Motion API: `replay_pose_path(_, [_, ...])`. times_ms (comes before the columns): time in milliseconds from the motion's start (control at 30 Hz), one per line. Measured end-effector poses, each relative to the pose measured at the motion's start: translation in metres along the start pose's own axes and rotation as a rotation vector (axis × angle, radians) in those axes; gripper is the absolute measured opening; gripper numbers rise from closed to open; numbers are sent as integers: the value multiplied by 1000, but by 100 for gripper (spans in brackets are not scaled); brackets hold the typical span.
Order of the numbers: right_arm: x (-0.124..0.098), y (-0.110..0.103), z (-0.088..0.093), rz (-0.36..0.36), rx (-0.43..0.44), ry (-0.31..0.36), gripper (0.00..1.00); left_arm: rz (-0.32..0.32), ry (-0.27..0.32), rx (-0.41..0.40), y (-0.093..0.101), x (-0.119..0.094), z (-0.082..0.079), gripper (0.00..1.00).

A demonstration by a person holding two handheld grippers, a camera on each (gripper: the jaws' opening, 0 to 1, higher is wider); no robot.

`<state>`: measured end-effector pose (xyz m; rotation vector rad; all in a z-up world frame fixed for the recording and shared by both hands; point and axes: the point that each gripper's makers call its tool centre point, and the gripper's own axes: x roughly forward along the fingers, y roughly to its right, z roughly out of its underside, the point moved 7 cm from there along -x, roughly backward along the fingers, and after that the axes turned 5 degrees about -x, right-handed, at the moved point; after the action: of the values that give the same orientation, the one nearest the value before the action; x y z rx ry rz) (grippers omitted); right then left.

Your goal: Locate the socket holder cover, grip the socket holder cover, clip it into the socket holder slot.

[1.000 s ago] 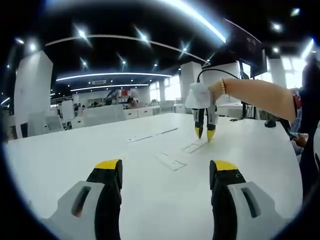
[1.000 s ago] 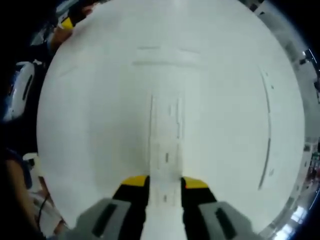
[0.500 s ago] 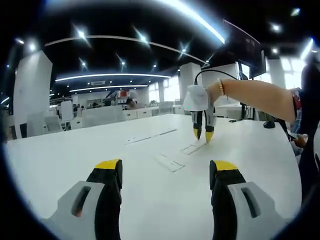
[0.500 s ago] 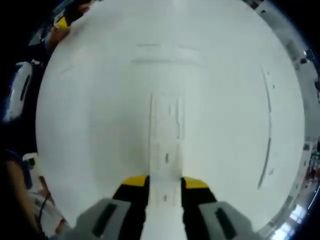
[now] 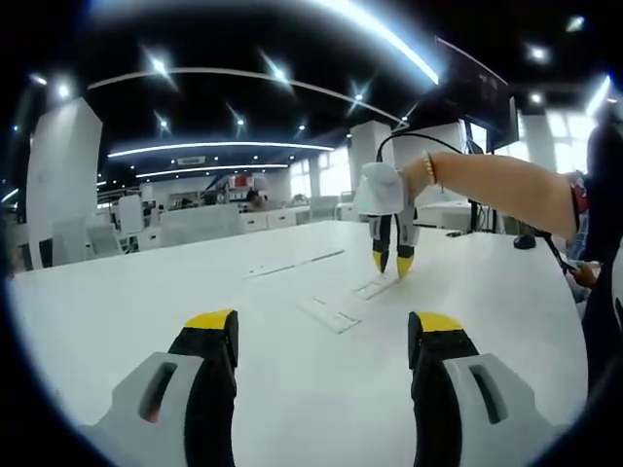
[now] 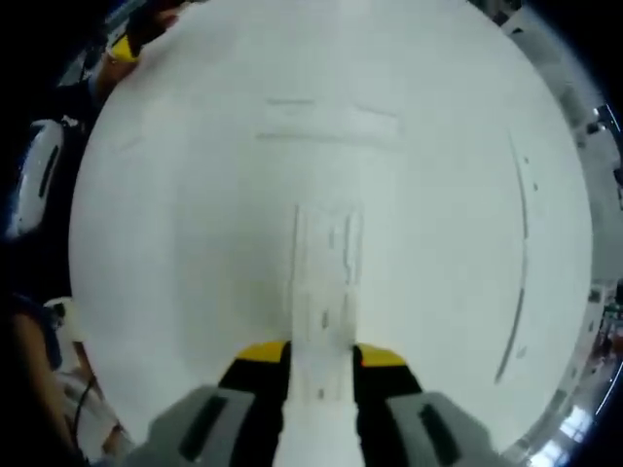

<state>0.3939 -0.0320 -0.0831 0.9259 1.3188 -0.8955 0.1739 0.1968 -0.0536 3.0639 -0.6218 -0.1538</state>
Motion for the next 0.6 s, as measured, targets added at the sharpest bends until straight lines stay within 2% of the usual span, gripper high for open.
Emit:
replay_pose_path(233, [-1,1,-6,10,7,33,27,18,-2,-13,2,1,1,72])
replay_pose_path(600, [-14,1,-11,67,33,86,30,89,-17,-72,7,6,5,74])
